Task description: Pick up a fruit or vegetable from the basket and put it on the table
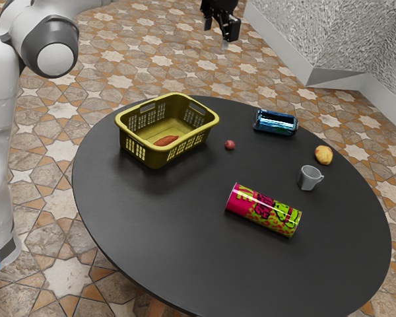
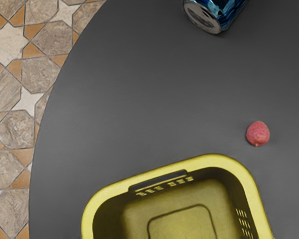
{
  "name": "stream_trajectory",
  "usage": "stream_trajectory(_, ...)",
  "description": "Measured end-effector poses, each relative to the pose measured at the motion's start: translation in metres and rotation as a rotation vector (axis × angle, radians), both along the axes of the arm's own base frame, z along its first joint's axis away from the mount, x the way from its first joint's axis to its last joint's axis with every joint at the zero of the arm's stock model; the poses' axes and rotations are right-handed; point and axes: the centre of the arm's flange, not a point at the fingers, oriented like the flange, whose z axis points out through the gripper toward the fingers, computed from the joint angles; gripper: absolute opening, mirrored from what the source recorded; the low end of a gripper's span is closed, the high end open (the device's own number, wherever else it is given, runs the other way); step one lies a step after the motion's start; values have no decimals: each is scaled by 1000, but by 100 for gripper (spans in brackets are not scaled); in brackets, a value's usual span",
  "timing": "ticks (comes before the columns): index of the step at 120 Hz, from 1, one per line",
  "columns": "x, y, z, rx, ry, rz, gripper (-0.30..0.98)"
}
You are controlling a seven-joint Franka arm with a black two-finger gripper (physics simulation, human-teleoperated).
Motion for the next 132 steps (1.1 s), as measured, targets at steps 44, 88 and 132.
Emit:
stream_trajectory(44, -5, -114, 46, 14, -87, -202, 68)
stream_trajectory(88, 14, -105, -48, -92, 125, -172, 69)
stream_trajectory(132, -70, -155, -99, -212, 272, -28, 68)
